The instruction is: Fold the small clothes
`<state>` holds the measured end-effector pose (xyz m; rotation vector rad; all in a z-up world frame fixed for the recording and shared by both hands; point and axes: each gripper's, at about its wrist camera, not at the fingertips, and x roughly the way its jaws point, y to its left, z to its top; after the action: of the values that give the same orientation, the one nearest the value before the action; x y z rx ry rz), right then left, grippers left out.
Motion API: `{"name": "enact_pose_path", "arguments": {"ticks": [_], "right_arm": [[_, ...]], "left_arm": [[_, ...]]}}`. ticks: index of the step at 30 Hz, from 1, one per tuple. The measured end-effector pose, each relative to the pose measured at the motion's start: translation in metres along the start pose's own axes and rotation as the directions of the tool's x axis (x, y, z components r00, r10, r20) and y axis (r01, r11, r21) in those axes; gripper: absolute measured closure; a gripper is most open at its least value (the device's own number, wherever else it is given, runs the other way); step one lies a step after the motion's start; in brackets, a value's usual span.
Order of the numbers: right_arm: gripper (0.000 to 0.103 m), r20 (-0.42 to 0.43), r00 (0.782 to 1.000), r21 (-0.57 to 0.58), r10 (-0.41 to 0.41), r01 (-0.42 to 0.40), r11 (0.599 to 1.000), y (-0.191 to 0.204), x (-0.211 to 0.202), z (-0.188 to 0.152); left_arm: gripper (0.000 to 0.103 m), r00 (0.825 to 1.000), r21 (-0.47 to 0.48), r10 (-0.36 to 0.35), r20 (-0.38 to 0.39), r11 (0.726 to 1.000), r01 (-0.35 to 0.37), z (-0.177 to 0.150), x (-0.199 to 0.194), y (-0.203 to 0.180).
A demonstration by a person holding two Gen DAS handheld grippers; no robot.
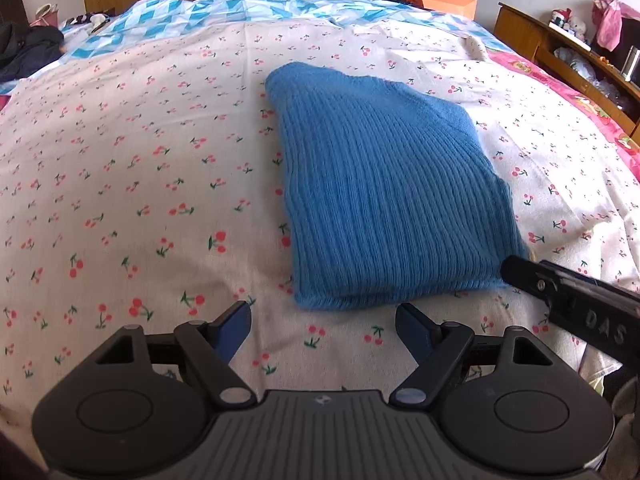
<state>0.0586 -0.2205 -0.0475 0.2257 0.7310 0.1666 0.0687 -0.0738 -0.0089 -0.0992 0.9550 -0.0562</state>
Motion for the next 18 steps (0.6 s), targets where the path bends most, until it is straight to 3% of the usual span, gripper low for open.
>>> {"name": "enact_pose_path", "arguments": {"ticks": [5, 15, 18], "right_arm": [[0.063, 0.002, 1.0, -0.072, -0.016, 0.016, 0.997, 0.015, -0.006, -0.006], [0.063, -0.037, 0.998, -0.062, -0.047, 0.045, 0.997, 0.014, -0.003, -0.01], [0.058, -0.041, 0.998, -0.077, -0.056, 0.053, 0.996, 0.017, -0.003, -0.012]], "left_arm": [[0.019, 1.0, 0.002, -0.006, 0.008, 1.0, 0.006, -0.006, -0.006, 0.0], [0.019, 1.0, 0.01, -0.006, 0.014, 1.0, 0.006, -0.016, -0.01, 0.0], [0.018, 1.0, 0.01, -0.007, 0.019, 1.0, 0.007, -0.018, -0.011, 0.0]]}}
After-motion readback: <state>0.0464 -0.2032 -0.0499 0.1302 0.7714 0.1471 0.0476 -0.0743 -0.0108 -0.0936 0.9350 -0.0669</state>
